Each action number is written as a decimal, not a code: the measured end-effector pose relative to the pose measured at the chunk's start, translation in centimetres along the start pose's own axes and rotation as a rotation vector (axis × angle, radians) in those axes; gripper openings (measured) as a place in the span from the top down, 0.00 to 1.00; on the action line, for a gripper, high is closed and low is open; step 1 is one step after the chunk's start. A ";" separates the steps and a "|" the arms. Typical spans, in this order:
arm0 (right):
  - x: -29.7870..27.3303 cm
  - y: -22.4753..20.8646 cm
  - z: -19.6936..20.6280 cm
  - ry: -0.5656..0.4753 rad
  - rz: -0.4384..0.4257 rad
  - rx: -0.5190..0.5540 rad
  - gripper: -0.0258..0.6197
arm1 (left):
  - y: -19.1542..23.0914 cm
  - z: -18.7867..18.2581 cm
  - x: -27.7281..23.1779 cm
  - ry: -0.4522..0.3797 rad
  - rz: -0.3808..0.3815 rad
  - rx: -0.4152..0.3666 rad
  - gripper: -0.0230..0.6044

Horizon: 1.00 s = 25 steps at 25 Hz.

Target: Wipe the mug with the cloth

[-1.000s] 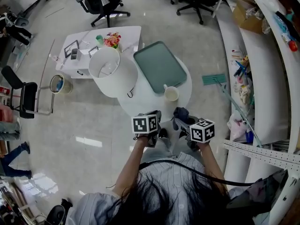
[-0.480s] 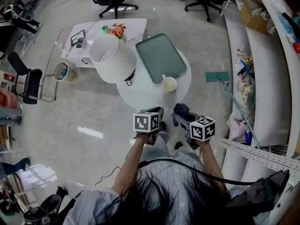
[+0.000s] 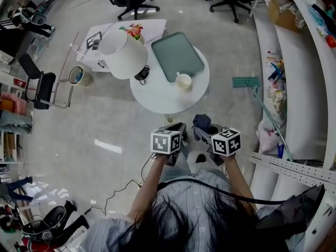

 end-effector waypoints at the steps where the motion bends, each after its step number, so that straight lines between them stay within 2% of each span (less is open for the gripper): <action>1: 0.3 0.3 0.5 0.004 -0.006 0.007 0.84 | -0.4 0.7 0.3 -0.005 -0.002 0.004 0.88; 6: 1.9 1.6 2.9 0.031 -0.039 0.057 0.84 | -2.1 3.5 1.2 -0.046 -0.013 0.029 0.88; 12: 3.8 3.3 4.6 0.023 -0.063 0.086 0.84 | -4.3 5.5 2.9 -0.087 -0.021 -0.001 0.88; 25: 4.6 7.3 7.1 0.035 -0.124 0.154 0.84 | -5.7 9.7 6.6 -0.144 -0.054 -0.026 0.88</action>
Point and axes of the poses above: the fingertips, and each gripper's own axes: x backward along the fingers, y to its left, z out of its underside, the point moved 3 cm from there along x, backward along the fingers, and after that the axes turned 1 degree about x, right-handed, at the moved point
